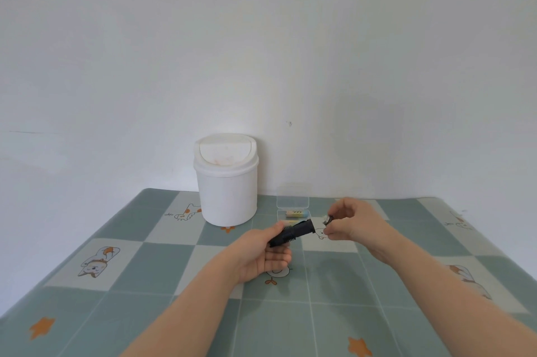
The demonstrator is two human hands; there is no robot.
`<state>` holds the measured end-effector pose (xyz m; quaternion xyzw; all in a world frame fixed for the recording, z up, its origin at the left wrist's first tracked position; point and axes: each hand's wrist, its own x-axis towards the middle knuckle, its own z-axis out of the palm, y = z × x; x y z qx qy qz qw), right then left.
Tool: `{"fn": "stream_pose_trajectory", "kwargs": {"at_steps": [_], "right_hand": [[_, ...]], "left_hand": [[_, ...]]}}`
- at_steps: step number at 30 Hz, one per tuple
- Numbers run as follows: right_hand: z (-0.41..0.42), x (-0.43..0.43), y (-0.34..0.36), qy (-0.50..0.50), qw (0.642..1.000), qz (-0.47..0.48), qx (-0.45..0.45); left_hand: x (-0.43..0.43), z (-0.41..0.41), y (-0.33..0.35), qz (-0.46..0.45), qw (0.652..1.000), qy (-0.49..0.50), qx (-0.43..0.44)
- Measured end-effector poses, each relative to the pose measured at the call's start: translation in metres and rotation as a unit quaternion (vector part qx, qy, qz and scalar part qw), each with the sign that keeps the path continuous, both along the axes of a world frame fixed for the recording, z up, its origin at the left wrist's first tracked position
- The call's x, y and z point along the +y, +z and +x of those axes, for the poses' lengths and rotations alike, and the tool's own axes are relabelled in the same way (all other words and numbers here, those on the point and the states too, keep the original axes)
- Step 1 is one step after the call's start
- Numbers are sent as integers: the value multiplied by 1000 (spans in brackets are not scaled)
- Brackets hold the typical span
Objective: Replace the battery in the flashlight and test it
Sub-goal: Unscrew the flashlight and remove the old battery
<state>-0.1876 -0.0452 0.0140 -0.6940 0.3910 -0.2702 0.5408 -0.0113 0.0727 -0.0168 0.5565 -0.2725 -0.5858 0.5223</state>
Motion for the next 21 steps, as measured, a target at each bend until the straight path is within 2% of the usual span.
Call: {"fn": "stream_pose_trajectory", "kwargs": {"at_steps": [4,10,16,21], "right_hand": [[2,-11,-19,-52,998,-14,15],[6,-20,-32,-146,972,-142,117],[1,-24,-38,-157,944,-183,226],[-4,-24,-37,-150,940,-172,253]], "left_hand": [[1,1,0,-3,1000,11,19],[0,3,-1,4,1000,6,21],[-1,5,-1,7,1000,2,26],[-1,5,-1,2,1000,5,30]]}}
